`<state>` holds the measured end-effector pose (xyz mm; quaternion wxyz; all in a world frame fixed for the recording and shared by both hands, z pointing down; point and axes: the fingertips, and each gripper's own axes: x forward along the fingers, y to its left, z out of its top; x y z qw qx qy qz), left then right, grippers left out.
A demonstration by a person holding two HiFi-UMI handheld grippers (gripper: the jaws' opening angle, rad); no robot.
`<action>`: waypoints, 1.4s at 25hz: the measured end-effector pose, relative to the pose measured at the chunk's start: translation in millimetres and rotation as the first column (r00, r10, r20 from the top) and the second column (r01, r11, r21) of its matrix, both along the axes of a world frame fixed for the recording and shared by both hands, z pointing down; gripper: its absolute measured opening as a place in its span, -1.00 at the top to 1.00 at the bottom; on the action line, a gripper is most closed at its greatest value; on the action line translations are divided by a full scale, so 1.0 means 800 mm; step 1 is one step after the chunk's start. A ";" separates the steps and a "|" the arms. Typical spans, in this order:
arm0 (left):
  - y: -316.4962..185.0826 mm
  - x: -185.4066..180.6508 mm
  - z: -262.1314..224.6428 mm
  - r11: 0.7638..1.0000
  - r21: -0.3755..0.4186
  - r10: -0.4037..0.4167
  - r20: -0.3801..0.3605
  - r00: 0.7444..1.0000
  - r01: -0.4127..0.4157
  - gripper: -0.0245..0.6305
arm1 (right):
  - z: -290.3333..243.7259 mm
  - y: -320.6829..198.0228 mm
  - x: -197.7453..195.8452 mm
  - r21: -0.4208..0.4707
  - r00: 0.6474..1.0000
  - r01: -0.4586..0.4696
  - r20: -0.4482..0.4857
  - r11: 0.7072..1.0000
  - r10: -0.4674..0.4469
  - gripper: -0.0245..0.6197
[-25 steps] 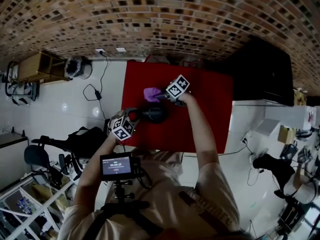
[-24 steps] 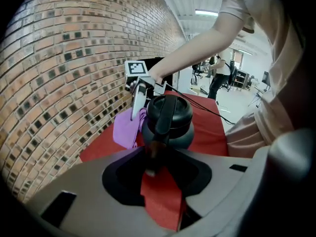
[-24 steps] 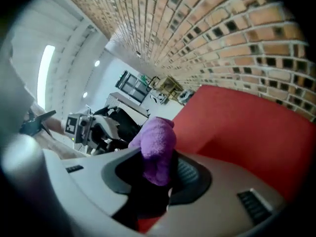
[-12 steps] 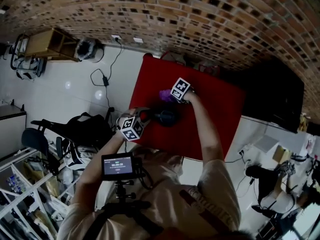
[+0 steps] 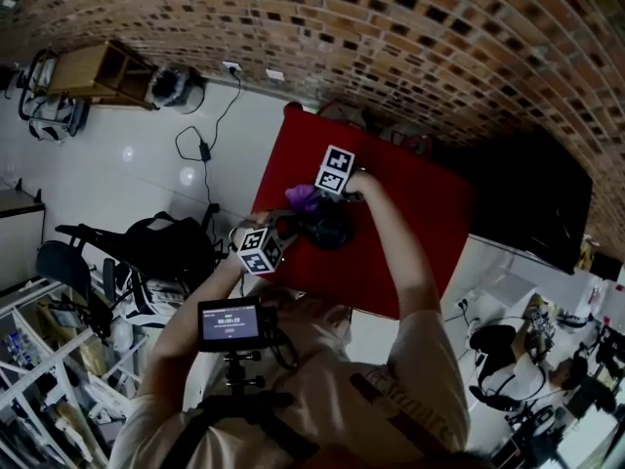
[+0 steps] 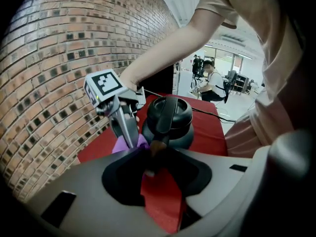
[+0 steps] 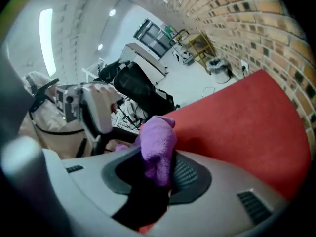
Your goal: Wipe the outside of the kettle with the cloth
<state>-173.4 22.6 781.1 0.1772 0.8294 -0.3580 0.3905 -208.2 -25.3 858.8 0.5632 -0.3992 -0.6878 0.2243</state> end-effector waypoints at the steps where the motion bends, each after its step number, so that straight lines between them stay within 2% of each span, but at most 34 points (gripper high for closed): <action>1: 0.000 0.000 0.000 1.000 0.002 -0.001 0.000 1.000 0.001 0.51 | 0.019 0.005 -0.002 0.011 0.999 0.011 -0.036 1.000 -0.011 0.44; 3: 0.000 0.002 0.000 1.000 0.006 -0.004 -0.001 1.000 0.004 0.51 | 0.057 0.016 0.002 0.047 0.994 0.047 -0.105 0.998 -0.042 0.44; 5: -0.002 0.005 0.001 1.000 0.012 -0.009 -0.003 1.000 0.009 0.51 | 0.096 0.017 0.007 0.125 0.988 0.086 -0.139 0.988 -0.068 0.44; 8: -0.005 0.005 0.002 0.999 0.022 -0.023 -0.005 1.000 0.023 0.51 | 0.135 -0.011 0.013 0.270 0.984 0.130 -0.154 0.954 -0.091 0.43; 9: -0.005 0.004 0.003 0.999 0.025 -0.027 -0.005 1.000 0.027 0.51 | 0.139 -0.024 0.014 0.303 0.986 0.112 -0.149 0.946 -0.069 0.43; 11: -0.003 0.000 0.003 0.999 0.031 -0.032 -0.004 0.999 0.032 0.51 | 0.130 -0.055 0.018 0.340 0.991 -0.008 -0.122 0.940 0.053 0.43; 12: -0.003 -0.002 0.002 0.999 0.034 -0.034 -0.002 0.999 0.034 0.51 | 0.118 -0.074 0.024 0.344 0.982 -0.106 -0.108 0.933 0.152 0.43; 13: -0.002 -0.002 0.002 0.999 0.038 -0.036 0.000 0.999 0.036 0.51 | 0.101 -0.096 0.033 0.338 0.958 -0.230 -0.088 0.913 0.274 0.43; 14: -0.001 -0.002 0.002 0.998 0.041 -0.040 0.001 0.999 0.039 0.51 | 0.082 -0.122 0.042 0.321 0.911 -0.372 -0.055 0.871 0.409 0.43; 15: 0.000 -0.003 0.002 0.998 0.042 -0.043 0.001 0.999 0.043 0.51 | 0.062 -0.148 0.053 0.289 0.838 -0.518 -0.015 0.805 0.545 0.43; 16: 0.002 -0.003 0.002 0.998 0.043 -0.046 0.002 0.999 0.046 0.51 | 0.039 -0.173 0.067 0.240 0.744 -0.653 0.027 0.718 0.668 0.43; 17: 0.003 -0.003 0.003 0.998 0.045 -0.049 0.003 0.999 0.048 0.51 | 0.013 -0.196 0.083 0.175 0.636 -0.766 0.067 0.619 0.768 0.43; 19: 0.003 -0.004 0.004 0.997 0.050 -0.053 0.004 0.999 0.052 0.51 | -0.039 -0.230 0.125 0.044 0.430 -0.903 0.144 0.428 0.891 0.43; 20: 0.002 -0.004 0.004 0.997 0.053 -0.055 0.004 0.998 0.055 0.51 | -0.060 -0.239 0.149 0.003 0.346 -0.936 0.184 0.351 0.920 0.43; 21: 0.000 -0.004 0.004 0.997 0.056 -0.059 0.005 0.998 0.059 0.51 | -0.074 -0.241 0.174 -0.021 0.278 -0.957 0.220 0.290 0.935 0.43; 22: -0.002 -0.004 0.003 0.996 0.057 -0.062 0.007 0.998 0.061 0.51 | -0.083 -0.236 0.198 -0.033 0.225 -0.970 0.251 0.240 0.942 0.43; 23: -0.003 -0.005 0.003 0.996 0.057 -0.062 0.010 0.998 0.062 0.51 | -0.087 -0.225 0.221 -0.034 0.184 -0.979 0.278 0.201 0.943 0.43; 25: -0.005 -0.007 0.005 0.996 0.062 -0.060 0.015 0.998 0.059 0.51 | -0.084 -0.191 0.265 -0.010 0.135 -0.989 0.324 0.146 0.936 0.42; 27: -0.010 -0.012 0.007 0.996 0.073 -0.060 0.015 0.998 0.059 0.51 | -0.070 -0.143 0.304 0.043 0.126 -0.992 0.354 0.118 0.927 0.42; 29: -0.012 -0.015 0.006 0.995 0.083 -0.063 0.020 0.998 0.061 0.50 | -0.041 -0.084 0.334 0.132 0.166 -0.983 0.355 0.127 0.920 0.42; 32: -0.005 -0.015 0.006 0.992 0.107 -0.074 0.048 0.996 0.068 0.50 | 0.009 0.019 0.355 0.278 0.288 -0.938 0.287 0.209 0.913 0.42; 33: -0.003 -0.014 0.006 0.990 0.118 -0.080 0.056 0.995 0.073 0.50 | 0.017 0.047 0.358 0.291 0.306 -0.930 0.264 0.227 0.915 0.42; 34: -0.002 -0.013 0.005 0.988 0.130 -0.088 0.060 0.994 0.080 0.50 | 0.021 0.067 0.359 0.283 0.299 -0.932 0.248 0.227 0.921 0.42; 35: -0.002 -0.012 0.003 0.986 0.140 -0.097 0.056 0.994 0.088 0.50 | 0.021 0.079 0.360 0.262 0.273 -0.942 0.240 0.208 0.932 0.42</action>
